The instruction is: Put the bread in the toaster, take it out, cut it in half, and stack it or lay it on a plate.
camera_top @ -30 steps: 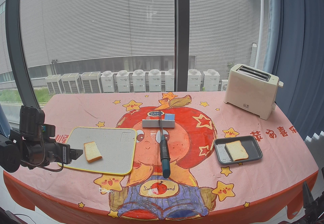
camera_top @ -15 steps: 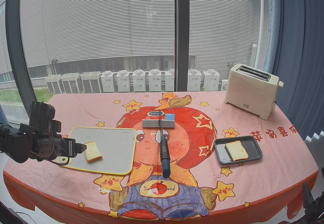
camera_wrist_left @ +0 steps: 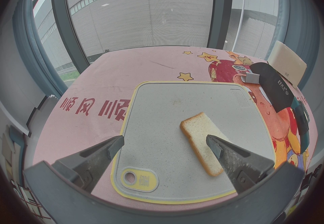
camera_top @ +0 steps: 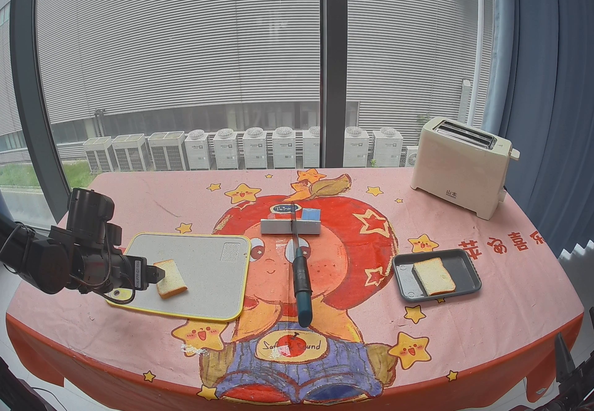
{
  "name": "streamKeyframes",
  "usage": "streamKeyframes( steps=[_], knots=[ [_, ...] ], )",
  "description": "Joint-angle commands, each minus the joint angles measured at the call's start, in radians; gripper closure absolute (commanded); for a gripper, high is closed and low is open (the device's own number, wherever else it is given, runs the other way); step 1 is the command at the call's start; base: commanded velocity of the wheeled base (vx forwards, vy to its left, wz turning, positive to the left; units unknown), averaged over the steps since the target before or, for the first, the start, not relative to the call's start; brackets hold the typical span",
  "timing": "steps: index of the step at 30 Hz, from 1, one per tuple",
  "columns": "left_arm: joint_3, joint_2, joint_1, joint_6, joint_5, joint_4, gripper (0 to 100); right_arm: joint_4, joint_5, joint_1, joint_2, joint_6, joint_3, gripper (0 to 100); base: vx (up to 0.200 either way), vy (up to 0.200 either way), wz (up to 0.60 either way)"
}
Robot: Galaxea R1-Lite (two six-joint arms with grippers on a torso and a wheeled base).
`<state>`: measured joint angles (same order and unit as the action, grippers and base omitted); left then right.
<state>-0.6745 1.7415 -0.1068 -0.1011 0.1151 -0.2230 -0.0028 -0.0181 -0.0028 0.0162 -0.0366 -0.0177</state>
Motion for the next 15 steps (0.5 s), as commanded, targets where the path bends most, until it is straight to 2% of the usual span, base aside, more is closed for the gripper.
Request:
streamKeyframes(
  steps=[1, 15],
  knots=[
    [-0.002, 0.012, -0.001, 0.000, 0.001, 0.001, 0, 0.000, 0.000, 0.000, -0.016, 0.000, 0.018, 0, 0.000, 0.000, 0.00],
    [0.010, -0.005, 0.004, 0.001, 0.005, 0.004, 0, 0.000, 0.000, 0.000, -0.016, 0.000, 0.018, 0, 0.000, 0.000, 0.00]
  ],
)
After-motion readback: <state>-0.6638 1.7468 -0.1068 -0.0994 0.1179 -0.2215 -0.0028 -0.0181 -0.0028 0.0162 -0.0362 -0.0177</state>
